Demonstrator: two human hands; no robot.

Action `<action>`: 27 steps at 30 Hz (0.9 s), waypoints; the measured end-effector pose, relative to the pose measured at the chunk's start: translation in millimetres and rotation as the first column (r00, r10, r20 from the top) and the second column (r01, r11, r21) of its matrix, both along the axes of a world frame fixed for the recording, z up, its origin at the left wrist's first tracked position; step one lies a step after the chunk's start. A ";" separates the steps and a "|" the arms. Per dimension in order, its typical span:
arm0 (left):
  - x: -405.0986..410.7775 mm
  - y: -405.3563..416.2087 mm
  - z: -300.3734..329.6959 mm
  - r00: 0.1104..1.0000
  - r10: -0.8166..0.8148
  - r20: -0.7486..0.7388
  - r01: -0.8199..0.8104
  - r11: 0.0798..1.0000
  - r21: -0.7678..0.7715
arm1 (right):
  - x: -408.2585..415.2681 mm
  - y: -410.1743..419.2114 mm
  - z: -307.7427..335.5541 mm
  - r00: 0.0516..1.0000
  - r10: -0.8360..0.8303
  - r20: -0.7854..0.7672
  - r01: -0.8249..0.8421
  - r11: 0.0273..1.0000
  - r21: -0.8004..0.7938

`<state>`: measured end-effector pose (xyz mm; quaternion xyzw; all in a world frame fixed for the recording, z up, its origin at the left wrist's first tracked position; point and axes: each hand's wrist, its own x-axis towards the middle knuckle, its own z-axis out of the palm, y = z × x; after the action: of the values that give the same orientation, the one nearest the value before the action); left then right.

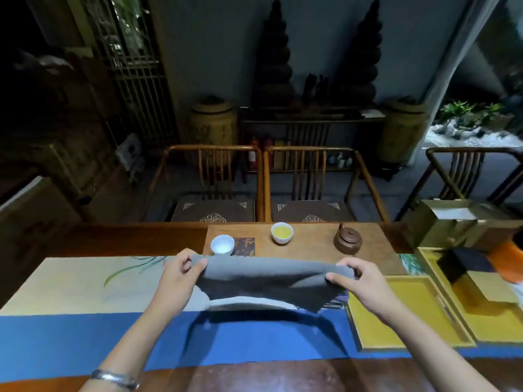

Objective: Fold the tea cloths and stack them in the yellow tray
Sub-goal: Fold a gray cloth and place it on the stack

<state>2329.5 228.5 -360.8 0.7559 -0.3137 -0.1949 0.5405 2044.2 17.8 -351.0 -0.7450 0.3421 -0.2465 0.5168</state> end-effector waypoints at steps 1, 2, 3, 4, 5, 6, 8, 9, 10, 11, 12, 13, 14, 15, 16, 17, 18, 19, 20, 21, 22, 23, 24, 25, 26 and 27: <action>-1.1 4.7 -7.6 0.999 -0.015 -0.040 0.016 1.000 0.016 | -2.3 3.2 -7.2 1.000 -0.004 -0.012 0.004 0.999 0.033; -3.6 10.4 -16.6 0.997 -0.025 -0.075 0.027 0.999 0.028 | -5.7 6.9 -15.5 1.000 -0.005 -0.026 0.007 0.998 0.060; -7.9 17.9 -26.9 0.994 -0.033 -0.106 0.037 0.999 0.037 | -9.5 12.6 -24.4 0.999 -0.003 -0.046 0.007 0.996 0.089; -13.4 26.0 -38.4 0.990 -0.035 -0.136 0.042 0.998 0.049 | -13.7 19.2 -33.8 0.998 0.002 -0.070 0.007 0.992 0.124; -19.5 34.8 -51.1 0.985 -0.030 -0.168 0.042 0.997 0.067 | -18.7 26.8 -43.4 0.996 0.011 -0.092 0.005 0.986 0.169; -26.2 44.5 -64.9 0.979 -0.020 -0.203 0.039 0.995 0.090 | -24.6 35.3 -53.7 0.994 0.023 -0.109 0.001 0.975 0.222; -39.0 64.2 -93.5 0.965 -0.004 -0.263 0.040 0.991 0.129 | -36.9 53.1 -73.8 0.987 0.052 -0.151 -0.003 0.950 0.312; -45.1 73.8 -106.9 0.958 -0.003 -0.288 0.048 0.988 0.150 | -43.6 61.8 -83.8 0.981 0.072 -0.182 -0.005 0.940 0.341; -50.9 81.9 -118.6 0.950 -0.001 -0.313 0.058 0.983 0.172 | -49.7 69.9 -93.4 0.972 0.092 -0.214 -0.009 0.933 0.359; -55.6 89.3 -128.2 0.941 -0.002 -0.338 0.070 0.979 0.190 | -55.4 77.0 -102.1 0.964 0.110 -0.241 -0.013 0.929 0.371; -60.2 94.6 -135.7 0.933 -0.001 -0.359 0.080 0.976 0.204 | -59.9 82.6 -109.4 0.957 0.128 -0.261 -0.019 0.924 0.383; -64.2 98.0 -140.1 0.925 0.004 -0.381 0.085 0.973 0.216 | -63.0 86.7 -115.9 0.951 0.143 -0.276 -0.022 0.917 0.398; -67.5 99.5 -142.2 0.918 0.007 -0.397 0.090 0.970 0.225 | -65.3 89.3 -121.9 0.945 0.152 -0.290 -0.019 0.909 0.416; -70.7 99.0 -143.3 0.913 0.006 -0.408 0.096 0.968 0.230 | -67.2 90.7 -127.5 0.939 0.157 -0.306 -0.012 0.903 0.429; -73.8 97.4 -144.3 0.910 0.008 -0.415 0.098 0.968 0.232 | -67.9 91.0 -132.4 0.933 0.159 -0.322 -0.004 0.901 0.434; -76.0 95.4 -145.3 0.911 0.015 -0.412 0.093 0.966 0.241 | -67.7 90.8 -137.2 0.928 0.160 -0.337 0.002 0.901 0.434; -77.0 92.4 -147.0 0.912 0.031 -0.409 0.078 0.966 0.248 | -66.2 89.6 -141.7 0.924 0.158 -0.349 0.008 0.903 0.430; -75.9 89.7 -149.3 0.911 0.049 -0.410 0.060 0.967 0.248 | -63.6 87.9 -146.2 0.922 0.148 -0.357 0.020 0.905 0.425; -73.3 86.2 -152.7 0.910 0.067 -0.409 0.042 0.967 0.251 | -60.3 85.9 -150.0 0.921 0.131 -0.366 0.036 0.909 0.415; -70.1 82.3 -156.5 0.914 0.078 -0.399 0.027 0.967 0.253 | -55.9 82.9 -154.2 0.923 0.102 -0.371 0.061 0.913 0.403; -66.7 77.3 -160.2 0.921 0.089 -0.378 0.013 0.966 0.259 | -50.7 79.1 -158.5 0.926 0.064 -0.372 0.096 0.913 0.397; -63.5 72.7 -166.3 0.930 0.106 -0.352 -0.007 0.962 0.273 | -45.6 74.4 -164.6 0.928 0.028 -0.371 0.134 0.905 0.403; -60.3 68.5 -170.3 0.937 0.129 -0.324 -0.032 0.957 0.288 | -40.8 70.1 -167.9 0.931 -0.001 -0.366 0.162 0.897 0.411; -56.5 65.0 -175.4 0.941 0.154 -0.301 -0.060 0.952 0.300 | -35.6 65.5 -171.5 0.930 -0.016 -0.366 0.179 0.892 0.415; -51.6 62.1 -184.3 0.944 0.177 -0.277 -0.085 0.945 0.316 | -29.5 60.1 -178.0 0.926 -0.026 -0.376 0.190 0.893 0.407; -46.5 59.5 -192.5 0.952 0.190 -0.242 -0.100 0.934 0.343 | -23.1 54.4 -184.3 0.921 -0.036 -0.388 0.198 0.900 0.388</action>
<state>2283.1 288.0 -553.2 0.8223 -0.1431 -0.3050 0.4586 2021.0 72.2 -535.3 -0.6268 0.5236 -0.0527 0.5747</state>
